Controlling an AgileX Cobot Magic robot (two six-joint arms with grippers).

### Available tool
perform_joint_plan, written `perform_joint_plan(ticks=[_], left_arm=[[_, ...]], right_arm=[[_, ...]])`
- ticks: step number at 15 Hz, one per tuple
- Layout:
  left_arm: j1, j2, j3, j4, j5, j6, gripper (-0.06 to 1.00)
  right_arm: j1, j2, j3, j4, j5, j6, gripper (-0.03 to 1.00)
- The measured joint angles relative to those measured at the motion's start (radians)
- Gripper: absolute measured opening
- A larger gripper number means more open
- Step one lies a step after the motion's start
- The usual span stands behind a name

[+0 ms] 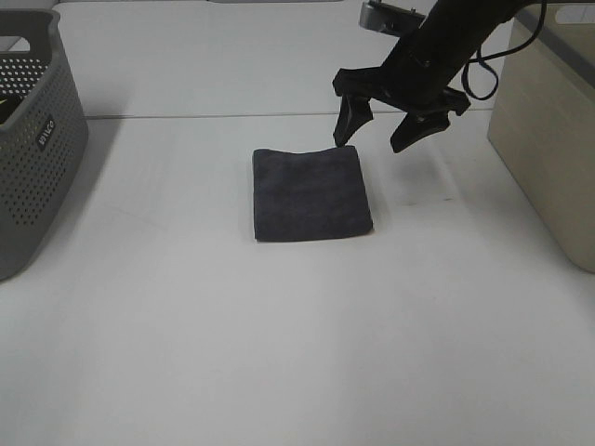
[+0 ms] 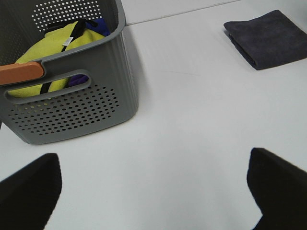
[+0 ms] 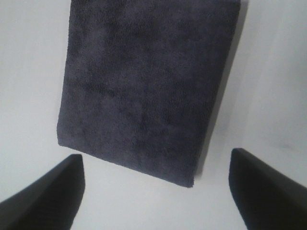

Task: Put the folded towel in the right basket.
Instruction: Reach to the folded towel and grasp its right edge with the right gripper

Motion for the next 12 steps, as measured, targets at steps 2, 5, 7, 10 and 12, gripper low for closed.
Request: perform_joint_plan(ticks=[2,5,7,10,12], left_arm=[[0.0,0.0,0.0,0.0,0.0,0.0,0.99],[0.0,0.0,0.0,0.0,0.0,0.0,0.99],[0.0,0.0,0.0,0.0,0.0,0.0,0.99],[0.0,0.0,0.0,0.0,0.0,0.0,0.99],[0.0,0.0,0.0,0.0,0.0,0.0,0.99]], right_arm=[[-0.019,0.07,-0.062,0.051,0.023,-0.004,0.76],[-0.059,0.158,-0.122,0.119,0.032,-0.036,0.76],[-0.079,0.212,-0.154,0.136,0.031,-0.053,0.74],[-0.093,0.289,-0.201,0.138,0.03,-0.074,0.72],[-0.092,0.316,-0.209,0.165,0.03,-0.109,0.71]])
